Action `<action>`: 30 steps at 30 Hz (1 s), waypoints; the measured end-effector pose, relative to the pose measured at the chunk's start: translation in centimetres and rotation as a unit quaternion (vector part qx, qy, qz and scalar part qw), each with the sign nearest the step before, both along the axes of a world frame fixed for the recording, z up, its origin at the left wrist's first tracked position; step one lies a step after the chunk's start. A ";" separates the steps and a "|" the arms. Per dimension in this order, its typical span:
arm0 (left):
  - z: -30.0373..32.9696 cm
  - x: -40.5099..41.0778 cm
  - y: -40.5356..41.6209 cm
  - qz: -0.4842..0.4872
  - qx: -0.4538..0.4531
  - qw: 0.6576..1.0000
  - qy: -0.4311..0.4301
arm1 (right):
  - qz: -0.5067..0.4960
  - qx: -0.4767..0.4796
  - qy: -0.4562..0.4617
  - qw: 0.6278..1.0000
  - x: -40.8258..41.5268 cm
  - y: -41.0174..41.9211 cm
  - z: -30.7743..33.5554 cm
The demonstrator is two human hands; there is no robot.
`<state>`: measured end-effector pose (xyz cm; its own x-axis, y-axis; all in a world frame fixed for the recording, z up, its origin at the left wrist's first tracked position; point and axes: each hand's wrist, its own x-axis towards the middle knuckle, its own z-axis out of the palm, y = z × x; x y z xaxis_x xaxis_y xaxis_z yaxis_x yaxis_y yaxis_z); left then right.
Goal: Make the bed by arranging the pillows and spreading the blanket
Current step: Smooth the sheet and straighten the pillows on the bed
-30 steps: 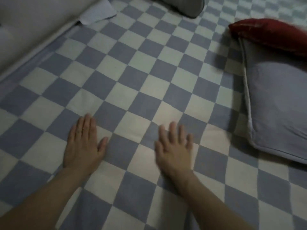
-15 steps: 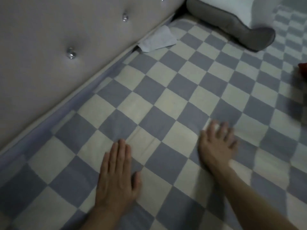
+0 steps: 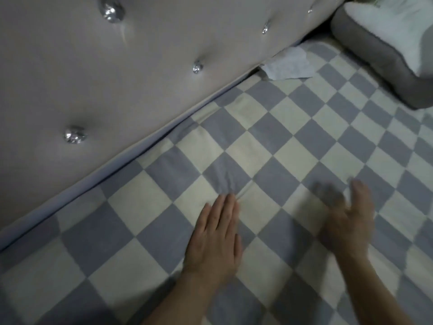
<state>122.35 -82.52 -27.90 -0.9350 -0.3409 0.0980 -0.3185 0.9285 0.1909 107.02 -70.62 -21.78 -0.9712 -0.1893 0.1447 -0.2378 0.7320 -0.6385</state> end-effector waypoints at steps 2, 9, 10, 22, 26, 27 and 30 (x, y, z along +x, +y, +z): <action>0.3 0.6 -2.2 0.013 -0.034 0.999 0.000 | -0.076 0.166 0.008 0.983 3.2 5.0 -3.3; 1.4 8.3 -13.3 0.149 -0.078 0.982 -0.081 | 0.323 0.222 -0.074 0.917 17.7 -12.0 -4.4; 1.8 9.9 -14.0 0.157 -0.062 0.980 -0.109 | 0.391 0.198 -0.085 0.895 19.4 -13.9 -3.7; 2.5 17.5 -3.1 -0.149 -0.103 0.982 -0.051 | 0.153 0.245 -0.101 0.952 34.1 2.7 -6.1; 0.7 23.8 -8.9 0.000 -0.112 0.983 -0.147 | 0.393 0.241 -0.058 0.886 39.3 -4.2 -4.0; 0.5 25.5 -10.5 0.054 -0.089 0.981 -0.166 | 0.457 0.252 -0.040 0.852 39.6 -4.2 -4.5; 2.6 29.6 -13.3 0.266 0.102 0.936 -0.207 | 0.635 0.258 0.003 0.728 40.4 -2.8 -3.7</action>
<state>151.93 -95.85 -25.28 -0.5720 -0.7409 -0.3518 -0.8107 0.5761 0.1049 147.37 -73.40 -25.52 0.0350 -0.9651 -0.2596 -0.9337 0.0610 -0.3528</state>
